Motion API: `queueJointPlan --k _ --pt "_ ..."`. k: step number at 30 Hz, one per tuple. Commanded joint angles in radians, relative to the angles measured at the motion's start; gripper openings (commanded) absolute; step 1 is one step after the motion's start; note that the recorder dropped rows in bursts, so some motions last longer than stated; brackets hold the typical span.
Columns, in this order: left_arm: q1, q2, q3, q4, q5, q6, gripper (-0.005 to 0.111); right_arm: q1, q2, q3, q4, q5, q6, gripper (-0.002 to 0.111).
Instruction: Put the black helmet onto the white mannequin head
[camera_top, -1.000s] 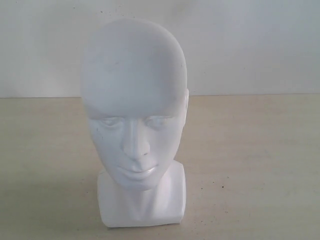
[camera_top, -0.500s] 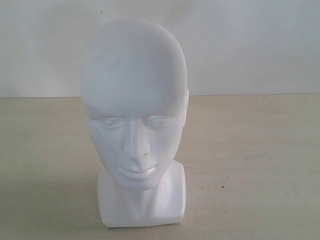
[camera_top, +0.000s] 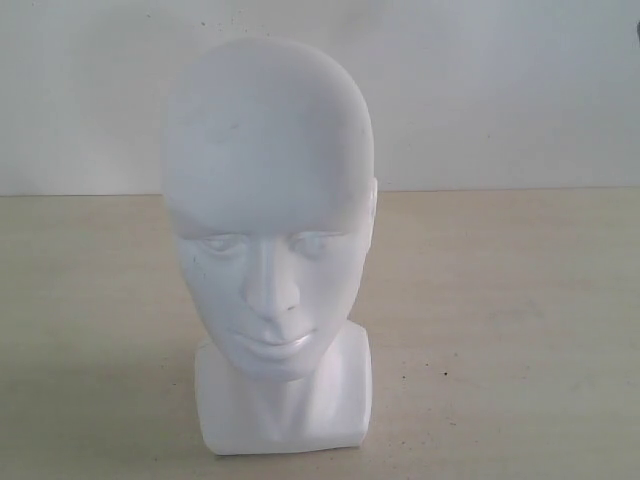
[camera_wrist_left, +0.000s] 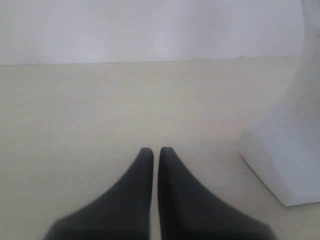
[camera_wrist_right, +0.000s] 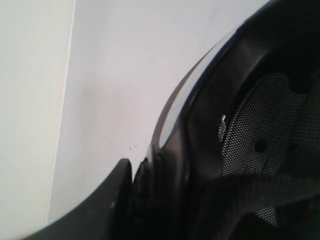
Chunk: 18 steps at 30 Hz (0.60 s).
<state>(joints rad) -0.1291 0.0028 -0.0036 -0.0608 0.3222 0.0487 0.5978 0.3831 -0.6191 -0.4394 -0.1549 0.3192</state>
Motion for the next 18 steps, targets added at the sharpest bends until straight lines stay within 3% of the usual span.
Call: queueJointPlan --k 1,10,18 --pt "0.0 -0.003 0.004 -0.007 -0.004 0.004 0.004 0.0 -0.013 0.05 -0.043 -0.425 -0.033 0.0" --pt "0.0 -0.003 0.004 -0.007 -0.004 0.004 0.004 0.0 -0.013 0.193 0.166 -0.804 -0.027 0.0" --pt "0.0 -0.003 0.004 -0.007 -0.004 0.004 0.004 0.0 -0.013 0.201 0.35 -0.962 0.283 0.0"
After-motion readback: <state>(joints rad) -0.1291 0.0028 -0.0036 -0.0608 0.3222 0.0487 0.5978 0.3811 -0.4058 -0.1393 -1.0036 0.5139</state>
